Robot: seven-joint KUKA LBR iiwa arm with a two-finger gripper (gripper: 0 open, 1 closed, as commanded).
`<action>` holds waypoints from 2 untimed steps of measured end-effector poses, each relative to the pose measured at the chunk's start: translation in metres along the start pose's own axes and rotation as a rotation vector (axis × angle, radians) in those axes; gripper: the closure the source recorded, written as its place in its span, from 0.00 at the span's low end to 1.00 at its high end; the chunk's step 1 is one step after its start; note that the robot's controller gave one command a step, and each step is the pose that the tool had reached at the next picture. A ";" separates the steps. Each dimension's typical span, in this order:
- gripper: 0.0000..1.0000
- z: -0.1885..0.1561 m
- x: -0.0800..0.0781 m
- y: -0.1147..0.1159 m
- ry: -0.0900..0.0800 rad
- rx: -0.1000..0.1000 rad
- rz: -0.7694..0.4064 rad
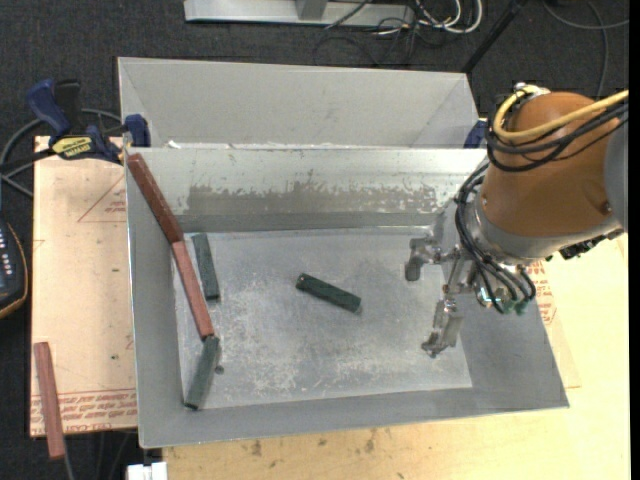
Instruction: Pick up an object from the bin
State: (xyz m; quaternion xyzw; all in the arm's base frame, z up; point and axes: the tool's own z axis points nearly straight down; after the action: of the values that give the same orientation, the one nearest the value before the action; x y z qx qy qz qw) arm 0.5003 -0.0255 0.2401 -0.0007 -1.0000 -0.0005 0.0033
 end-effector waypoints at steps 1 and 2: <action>0.00 0.108 -0.078 0.041 -0.004 -0.001 -0.165; 0.00 0.171 -0.139 0.061 -0.007 0.001 -0.269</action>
Offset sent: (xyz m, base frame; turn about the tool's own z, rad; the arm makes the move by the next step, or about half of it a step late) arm 0.0780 0.0391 -0.1043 -0.1645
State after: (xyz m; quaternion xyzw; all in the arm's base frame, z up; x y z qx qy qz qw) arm 0.6384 0.0349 0.0686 0.1335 -0.9910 -0.0004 -0.0001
